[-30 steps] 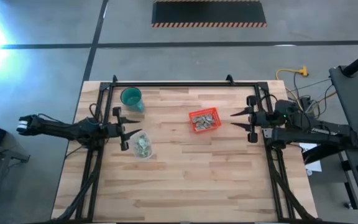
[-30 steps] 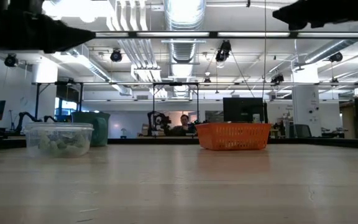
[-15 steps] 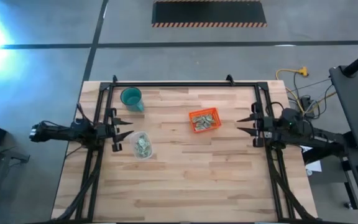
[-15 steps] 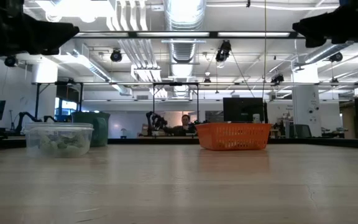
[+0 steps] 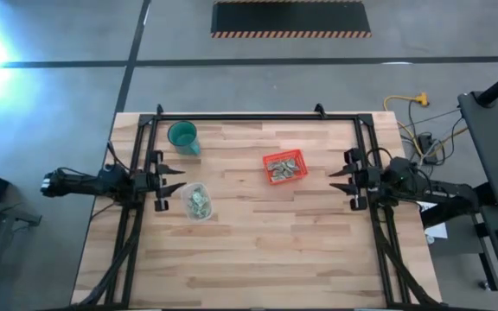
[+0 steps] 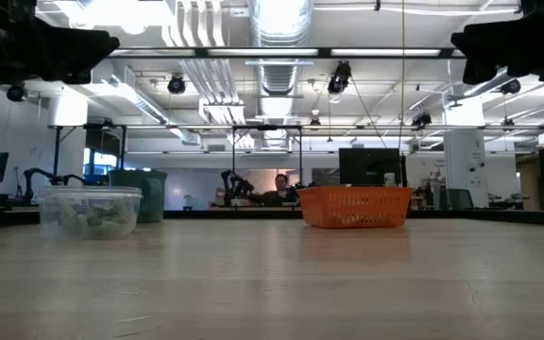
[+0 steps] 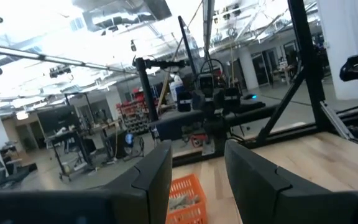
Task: Pick and place items into bin
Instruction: Return to Home Position
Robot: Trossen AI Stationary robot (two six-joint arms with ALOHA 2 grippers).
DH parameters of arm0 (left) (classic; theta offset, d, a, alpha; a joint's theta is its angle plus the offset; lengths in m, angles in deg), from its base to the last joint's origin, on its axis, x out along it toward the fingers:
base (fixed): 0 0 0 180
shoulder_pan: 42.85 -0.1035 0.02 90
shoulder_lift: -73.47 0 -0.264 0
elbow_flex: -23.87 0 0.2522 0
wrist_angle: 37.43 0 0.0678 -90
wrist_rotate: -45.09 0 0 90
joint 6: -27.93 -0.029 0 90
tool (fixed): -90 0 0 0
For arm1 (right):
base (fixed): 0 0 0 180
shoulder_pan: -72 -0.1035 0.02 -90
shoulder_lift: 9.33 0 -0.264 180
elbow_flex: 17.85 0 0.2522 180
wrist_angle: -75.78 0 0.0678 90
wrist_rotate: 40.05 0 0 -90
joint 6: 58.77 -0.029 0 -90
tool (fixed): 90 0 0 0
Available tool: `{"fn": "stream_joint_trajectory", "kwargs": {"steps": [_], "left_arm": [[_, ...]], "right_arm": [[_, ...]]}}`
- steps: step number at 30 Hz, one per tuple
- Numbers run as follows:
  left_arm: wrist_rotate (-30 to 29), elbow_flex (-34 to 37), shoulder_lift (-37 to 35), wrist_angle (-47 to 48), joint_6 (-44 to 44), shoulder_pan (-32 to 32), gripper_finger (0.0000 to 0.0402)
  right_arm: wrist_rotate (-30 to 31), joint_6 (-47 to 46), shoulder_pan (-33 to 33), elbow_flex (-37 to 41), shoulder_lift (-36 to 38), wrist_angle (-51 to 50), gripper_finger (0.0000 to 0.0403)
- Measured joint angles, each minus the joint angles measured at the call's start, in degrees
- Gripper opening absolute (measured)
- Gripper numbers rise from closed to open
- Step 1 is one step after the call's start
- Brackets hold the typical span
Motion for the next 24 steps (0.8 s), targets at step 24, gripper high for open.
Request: {"fn": "stream_joint_trajectory", "kwargs": {"steps": [24], "left_arm": [[0.1, 0.1, 0.1, 4.1, 0.9, 0.0, 0.0132]], "right_arm": [[13.3, 1.5, -9.4, 3.6, 0.7, -5.8, 0.0101]]}}
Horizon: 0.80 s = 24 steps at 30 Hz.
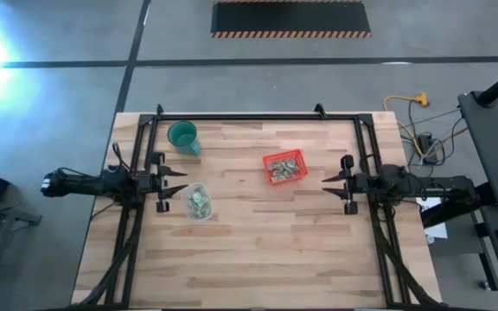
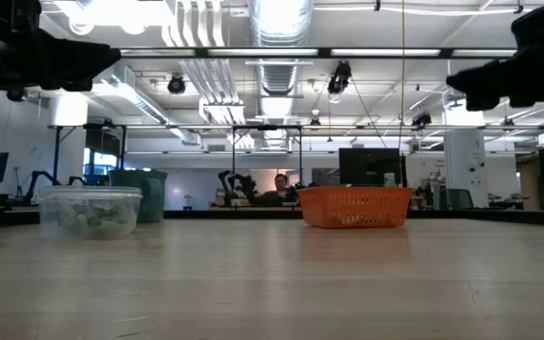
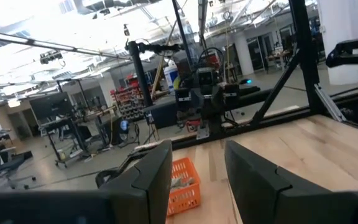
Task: Pick and place items into bin
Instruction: Return to Home Position
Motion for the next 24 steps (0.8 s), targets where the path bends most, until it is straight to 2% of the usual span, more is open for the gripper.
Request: {"fn": "stream_joint_trajectory", "kwargs": {"steps": [3, 15, 24], "left_arm": [[0.0, 0.0, 0.0, 2.3, 0.0, 0.0, 0.0132], [2.1, 0.0, -0.5, 6.3, 2.8, 0.0, 0.0132], [1.9, 0.1, 1.0, 7.5, 6.6, 0.0, 0.0132]], "right_arm": [[2.7, -0.8, 0.0, 0.0, -0.2, -1.2, 0.0102], [3.0, -3.3, 0.0, 0.0, -0.5, -1.1, 0.0089], [3.0, -4.7, 0.0, 0.0, -0.5, -1.1, 0.0095]]}}
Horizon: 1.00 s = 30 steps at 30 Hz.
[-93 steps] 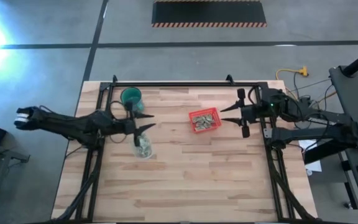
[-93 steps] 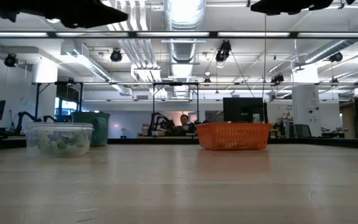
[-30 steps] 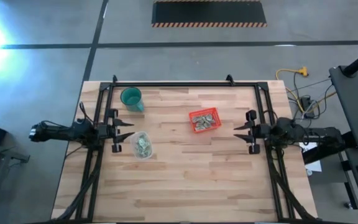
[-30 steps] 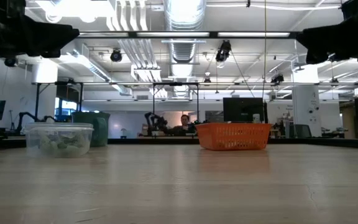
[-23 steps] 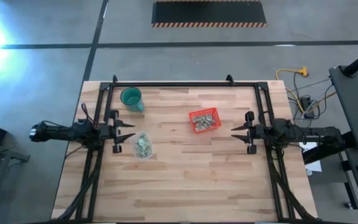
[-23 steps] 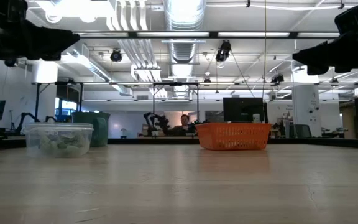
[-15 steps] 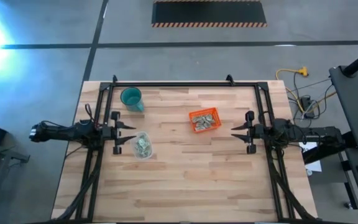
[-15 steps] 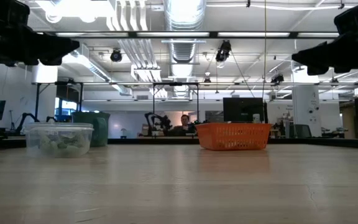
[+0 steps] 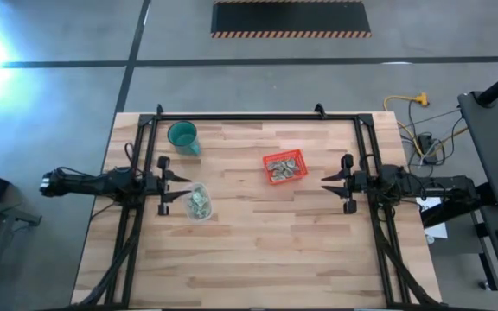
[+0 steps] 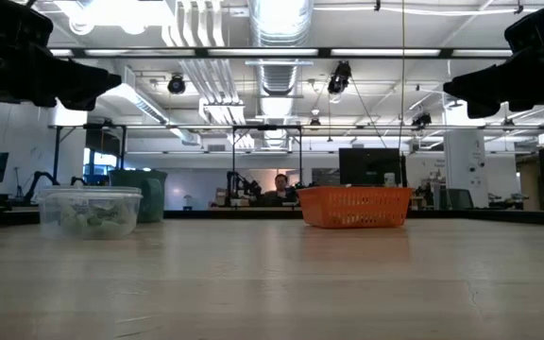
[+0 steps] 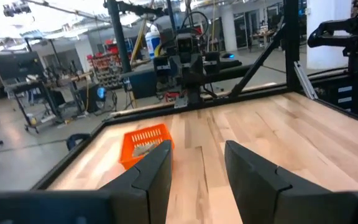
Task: Pick and place items into bin
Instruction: Return to Home Position
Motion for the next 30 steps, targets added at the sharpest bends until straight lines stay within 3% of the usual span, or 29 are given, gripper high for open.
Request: {"fn": "stream_joint_trajectory", "kwargs": {"steps": [30], "left_arm": [[-0.2, 0.0, 6.8, 0.0, 0.4, 0.0, 0.0132]], "right_arm": [[-0.1, 0.0, 0.0, 0.0, 0.0, 0.0, 0.0084]]}}
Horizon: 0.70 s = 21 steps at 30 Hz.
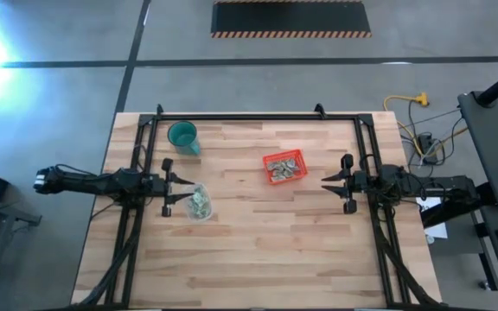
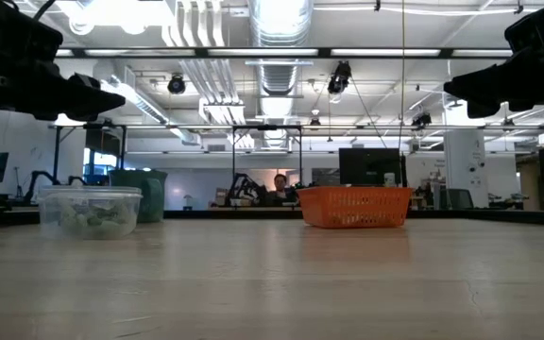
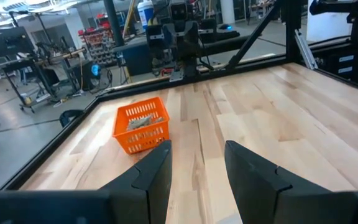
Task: Pick and place items into bin
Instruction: Return to Home Position
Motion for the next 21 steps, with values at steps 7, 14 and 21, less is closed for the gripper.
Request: {"fn": "stream_joint_trajectory", "kwargs": {"steps": [7, 14, 21], "left_arm": [[-3.3, 0.0, 0.8, -0.4, -2.0, 0.0, 0.0132], [-4.5, -0.1, 0.8, -0.6, -2.3, -0.1, 0.0132], [-7.5, 0.0, -1.5, -2.6, 11.1, -0.1, 0.0132]], "right_arm": [[0.0, 0.2, 0.0, 0.0, 0.0, 0.0, 0.0077], [0.0, 0.0, 0.0, 0.0, 0.0, 0.0, 0.0085], [0.0, 0.1, 0.0, 0.0, 0.0, 0.0, 0.0088]]}}
